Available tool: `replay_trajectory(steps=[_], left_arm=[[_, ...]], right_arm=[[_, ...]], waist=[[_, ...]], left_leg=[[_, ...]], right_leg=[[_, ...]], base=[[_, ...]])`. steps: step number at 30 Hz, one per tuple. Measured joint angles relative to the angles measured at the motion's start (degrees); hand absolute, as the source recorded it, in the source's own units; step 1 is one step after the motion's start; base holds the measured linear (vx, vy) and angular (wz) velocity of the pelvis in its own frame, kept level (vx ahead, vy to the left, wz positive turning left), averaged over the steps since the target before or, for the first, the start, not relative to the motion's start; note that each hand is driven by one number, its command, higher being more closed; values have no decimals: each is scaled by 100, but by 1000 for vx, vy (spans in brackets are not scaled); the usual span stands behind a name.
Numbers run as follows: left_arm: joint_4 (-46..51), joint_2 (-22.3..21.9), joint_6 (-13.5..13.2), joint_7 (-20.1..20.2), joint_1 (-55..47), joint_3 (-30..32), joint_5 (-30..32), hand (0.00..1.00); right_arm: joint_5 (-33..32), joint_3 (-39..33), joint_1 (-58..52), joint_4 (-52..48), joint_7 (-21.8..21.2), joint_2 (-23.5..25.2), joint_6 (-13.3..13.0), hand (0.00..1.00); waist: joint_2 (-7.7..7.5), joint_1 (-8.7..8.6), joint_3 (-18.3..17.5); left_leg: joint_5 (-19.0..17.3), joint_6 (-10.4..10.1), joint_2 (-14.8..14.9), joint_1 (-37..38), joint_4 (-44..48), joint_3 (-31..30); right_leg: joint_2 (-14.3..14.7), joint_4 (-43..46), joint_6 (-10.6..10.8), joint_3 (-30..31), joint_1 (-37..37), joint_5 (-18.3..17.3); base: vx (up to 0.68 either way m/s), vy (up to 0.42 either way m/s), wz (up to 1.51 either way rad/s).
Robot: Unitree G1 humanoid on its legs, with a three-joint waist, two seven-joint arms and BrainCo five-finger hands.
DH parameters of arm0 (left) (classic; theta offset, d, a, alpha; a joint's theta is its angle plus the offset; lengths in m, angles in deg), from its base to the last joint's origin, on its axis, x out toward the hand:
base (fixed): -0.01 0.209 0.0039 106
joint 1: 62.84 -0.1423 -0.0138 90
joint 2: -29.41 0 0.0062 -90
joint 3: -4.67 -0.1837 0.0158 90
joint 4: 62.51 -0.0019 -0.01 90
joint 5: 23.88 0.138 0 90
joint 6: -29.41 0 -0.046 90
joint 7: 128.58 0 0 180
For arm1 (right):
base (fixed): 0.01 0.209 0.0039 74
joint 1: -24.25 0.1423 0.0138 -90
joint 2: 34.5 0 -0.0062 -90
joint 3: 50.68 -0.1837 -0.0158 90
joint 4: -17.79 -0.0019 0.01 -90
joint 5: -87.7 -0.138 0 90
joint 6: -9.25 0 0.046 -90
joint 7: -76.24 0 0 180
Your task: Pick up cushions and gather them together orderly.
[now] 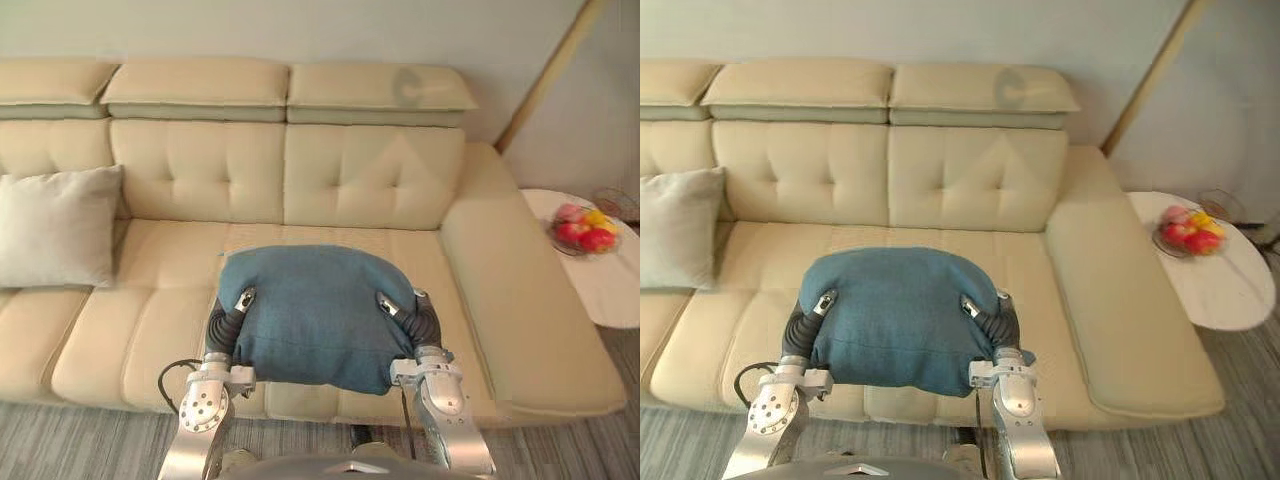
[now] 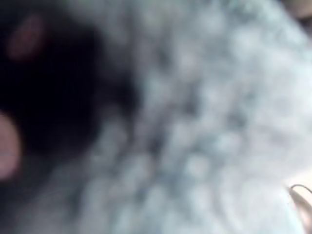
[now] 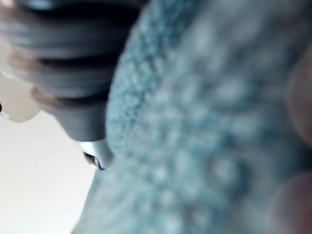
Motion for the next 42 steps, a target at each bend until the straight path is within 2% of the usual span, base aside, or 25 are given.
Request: replay_trajectory(steps=[3,4,5,6,7,8,9,10,11,14,15,16,17,18,19,20,21,26,31,34,36,37,39,42], left_arm=[[-40,3,0,-1,5,54,0,100],[-121,0,0,-2,24,135,0,100],[-169,0,0,-2,26,223,0,100],[-255,4,0,-5,65,251,0,100],[-354,-15,1,10,77,222,1,100],[-441,-74,4,53,83,201,1,100],[-556,-140,5,95,95,176,1,100],[-590,-155,12,106,94,179,1,100],[-621,-174,24,106,91,201,0,100],[-608,-206,25,114,132,227,3,100],[-594,-209,23,114,150,234,7,100],[-533,-237,23,109,150,216,7,100],[-453,-278,22,107,146,220,7,100],[-436,-274,21,99,149,241,7,100],[-410,-272,18,91,155,267,8,100],[-359,-263,17,92,151,256,9,100],[-359,-260,18,94,150,229,9,100],[-359,-245,22,108,101,216,10,100],[-621,-134,22,83,379,221,15,100],[-863,25,22,-32,763,252,14,100],[-1065,175,22,-243,1255,231,14,100],[-1223,282,23,-439,1723,229,17,100],[-1393,380,24,-685,2285,229,16,100],[-1762,653,24,-1119,3410,214,7,100]], right_arm=[[8,19,102,206,-81,-3,-10,100],[8,56,276,446,-105,-11,-11,100],[8,107,411,620,-112,-12,-12,100],[3,127,459,752,-115,-10,-10,100],[0,122,444,884,-117,-38,-8,100],[-2,119,417,946,-117,-132,-6,100],[-3,119,347,937,-117,-231,-5,100],[-3,116,314,922,-116,-243,-4,100],[-10,118,251,859,-117,-237,0,100],[-9,113,232,793,-114,-231,0,100],[-6,106,243,775,-108,-224,-2,100],[-2,78,263,678,-103,-239,-1,100],[-1,70,292,571,-104,-278,-12,100],[0,81,342,599,-108,-261,-8,100],[7,86,310,605,-108,-239,-1,100],[7,103,248,607,-107,-170,-1,100],[10,97,242,621,-107,-173,3,100],[62,77,243,647,-108,-190,5,100],[124,61,490,1093,-99,-171,-1,100],[167,60,796,1370,-48,-77,1,100],[229,66,1266,1628,148,-40,5,100],[235,65,1713,1786,339,-43,23,100],[274,69,2206,1797,584,-42,31,100],[413,64,3165,1820,1046,-65,112,100]], waist=[[4,68,-2],[6,113,-15],[29,107,-16],[61,65,-8],[91,-13,-10],[189,-70,39],[320,-83,121],[352,-68,141],[389,-10,169],[404,39,185],[273,144,230],[319,210,175],[463,240,159],[474,303,163],[557,302,145],[442,277,174],[401,281,184],[343,258,157],[325,242,160],[227,253,230],[109,274,315],[41,282,531],[34,277,781],[13,307,938]], left_leg=[[-179,20,24,8,100,256],[-302,40,33,-16,92,445],[-338,28,45,-46,86,563],[-344,24,45,-61,85,615],[-373,5,72,-47,136,601],[-469,4,219,-102,392,513],[-519,-55,422,-121,733,376],[-518,-53,469,-121,836,293],[-464,33,536,-193,1154,94],[-202,338,519,-457,1735,-324],[-355,396,396,-613,1753,-520],[-478,396,129,-515,971,-748],[-374,261,24,-473,427,-938],[-248,176,-4,-454,319,-934],[-107,263,45,-417,124,-870],[-61,194,-43,-295,33,-844],[-30,182,-75,-257,-6,-812],[107,68,-136,-214,-273,-802],[176,85,-172,-262,-472,-809],[251,102,-195,-497,-507,-823],[384,114,-217,-890,-504,-840],[490,119,-255,-1097,-509,-864],[576,148,-297,-1282,-506,-913],[763,146,-331,-1745,-502,-951]], right_leg=[[118,-10,-6,329,-260,243],[139,-112,-127,10,-432,454],[128,-213,-411,-260,-506,443],[122,-169,-584,-374,-610,484],[125,-127,-478,-413,-597,506],[185,-26,-392,-553,-545,462],[285,40,-316,-783,-386,446],[316,61,-294,-856,-327,434],[351,43,-298,-951,-171,386],[269,-202,-421,-1082,198,318],[120,-323,-425,-1056,261,319],[79,-403,-407,-1068,171,308],[160,-553,-407,-1105,151,309],[181,-641,-392,-1085,188,287],[191,-517,-389,-1190,186,272],[131,-444,-369,-1251,219,364],[115,-451,-300,-1246,225,401],[116,-582,-249,-1244,135,505],[114,-583,-260,-1331,-10,523],[97,-584,-269,-1370,-249,587],[76,-585,-301,-1399,-642,740],[43,-586,-308,-1407,-840,848],[5,-587,-310,-1422,-999,945],[-31,-587,-349,-1456,-1441,1097]], base=[[-58,-2,-95],[-113,-1,-133],[-97,-10,-117],[-81,-18,-63],[-26,-49,-16],[29,-66,26],[51,-72,33],[58,-87,31],[46,-74,26],[43,-20,40],[-25,69,14],[-77,83,0],[-95,58,-22],[-43,32,-32],[59,13,-19],[99,6,-4],[100,13,2],[94,1,-8],[23,-8,-1],[-64,-18,2],[-129,-22,4],[-116,-14,9],[-183,6,13],[-155,-6,9]])
